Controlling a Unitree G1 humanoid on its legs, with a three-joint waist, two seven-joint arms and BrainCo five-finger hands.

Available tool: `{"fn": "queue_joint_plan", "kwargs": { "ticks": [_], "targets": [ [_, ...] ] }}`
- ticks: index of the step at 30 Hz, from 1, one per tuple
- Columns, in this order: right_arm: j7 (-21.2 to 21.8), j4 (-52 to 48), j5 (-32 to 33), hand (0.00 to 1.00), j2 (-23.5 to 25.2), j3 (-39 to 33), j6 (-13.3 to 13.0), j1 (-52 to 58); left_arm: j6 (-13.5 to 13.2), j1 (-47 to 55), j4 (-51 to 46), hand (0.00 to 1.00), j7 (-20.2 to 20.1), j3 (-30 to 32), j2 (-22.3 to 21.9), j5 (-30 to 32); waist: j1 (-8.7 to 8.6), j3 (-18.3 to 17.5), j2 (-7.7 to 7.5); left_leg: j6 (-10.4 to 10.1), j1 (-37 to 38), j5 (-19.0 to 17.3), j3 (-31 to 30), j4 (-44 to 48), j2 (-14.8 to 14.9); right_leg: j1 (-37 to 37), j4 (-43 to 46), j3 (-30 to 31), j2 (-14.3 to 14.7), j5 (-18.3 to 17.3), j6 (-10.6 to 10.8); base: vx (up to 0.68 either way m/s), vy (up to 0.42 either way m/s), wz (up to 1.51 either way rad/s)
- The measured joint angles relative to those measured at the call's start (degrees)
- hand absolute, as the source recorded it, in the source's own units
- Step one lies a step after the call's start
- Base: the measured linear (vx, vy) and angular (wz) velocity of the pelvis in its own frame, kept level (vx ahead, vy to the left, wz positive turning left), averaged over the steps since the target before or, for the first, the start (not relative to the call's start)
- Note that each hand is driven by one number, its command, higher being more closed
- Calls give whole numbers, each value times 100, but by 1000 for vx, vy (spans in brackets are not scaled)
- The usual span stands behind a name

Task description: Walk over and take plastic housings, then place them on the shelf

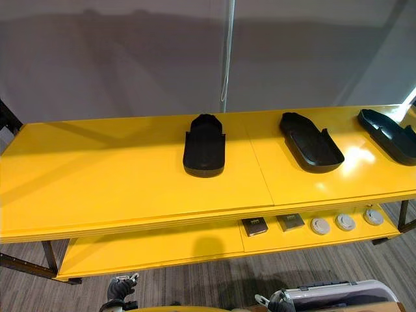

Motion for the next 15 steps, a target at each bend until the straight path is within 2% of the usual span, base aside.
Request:
{"fn": "queue_joint_plan", "kwargs": {
  "ticks": [6, 8, 13, 15],
  "targets": [
    [-2, 147, -1, 0, -11, 3, -43, -201, 1, -145, 303, 0, -11, -341, 155, 177, -134, 13, 19, -17, 49, -86, 144, 2, 21, 2, -87, 181, 42, 34, -5, 27, -3, -16],
    [-3, 147, -1, 0, -10, 4, -42, -213, 0, -148, 304, 0, -12, -392, 174, 224, -122, 13, 19, -29, 82, -138, 234, 11, 24, 0, -82, 278, 52, 33, -4, 61, 13, -25],
    [-20, 154, -2, 0, -67, 32, -41, -310, 1, -383, 300, 0, -3, -391, 241, 222, -121, 206, 58, 24, -412, -855, 273, 1385, 86, -34, 170, 425, 38, -66, -21, 56, 23, -15],
    [-107, 178, -3, 0, -106, 152, -40, -486, -2, -542, 296, 0, 9, -389, 261, 216, -115, 283, 31, 13, -715, -914, -210, 1877, -12, -205, 297, 617, 29, -67, -27, 4, 1, -38]
  ]
}}
